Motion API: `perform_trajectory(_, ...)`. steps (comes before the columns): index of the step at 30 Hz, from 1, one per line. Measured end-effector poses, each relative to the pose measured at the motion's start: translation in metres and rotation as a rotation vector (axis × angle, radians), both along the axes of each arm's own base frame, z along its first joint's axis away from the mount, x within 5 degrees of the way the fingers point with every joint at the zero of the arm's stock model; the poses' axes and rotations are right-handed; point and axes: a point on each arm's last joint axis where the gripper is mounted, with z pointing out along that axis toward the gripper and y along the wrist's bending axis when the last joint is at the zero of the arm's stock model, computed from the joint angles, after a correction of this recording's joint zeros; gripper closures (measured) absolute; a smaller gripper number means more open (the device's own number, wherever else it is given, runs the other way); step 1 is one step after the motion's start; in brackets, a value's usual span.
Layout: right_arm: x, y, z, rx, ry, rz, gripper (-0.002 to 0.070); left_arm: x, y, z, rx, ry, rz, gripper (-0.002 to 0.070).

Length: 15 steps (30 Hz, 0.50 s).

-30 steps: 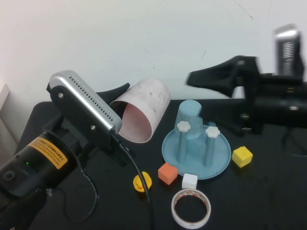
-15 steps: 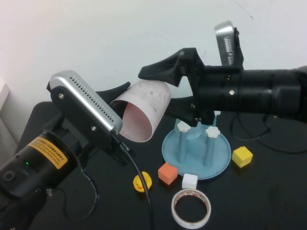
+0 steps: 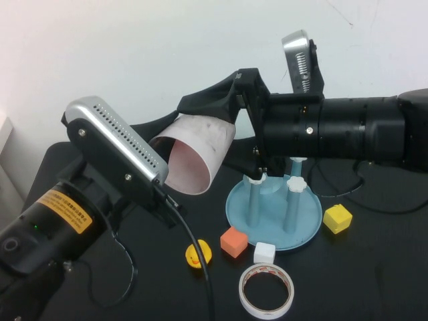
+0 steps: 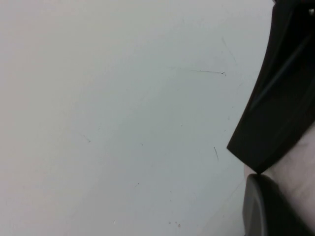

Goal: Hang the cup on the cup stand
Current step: Adjust the cup with two arms

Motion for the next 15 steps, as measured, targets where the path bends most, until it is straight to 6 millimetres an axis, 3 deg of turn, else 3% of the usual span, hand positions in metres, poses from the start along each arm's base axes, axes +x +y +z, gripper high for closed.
perform_trajectory(4, 0.0000, 0.0000, 0.0000, -0.003, -0.008, 0.002, 0.0055, 0.0001, 0.0002, 0.0002, -0.004, 0.001, 0.002, 0.0665)
perform_trajectory(15, 0.0016, -0.0004, -0.0013, -0.017, -0.025, -0.009, 0.0067, 0.0007, 0.0007, -0.0024, 0.006, 0.029, 0.010, 0.0653)
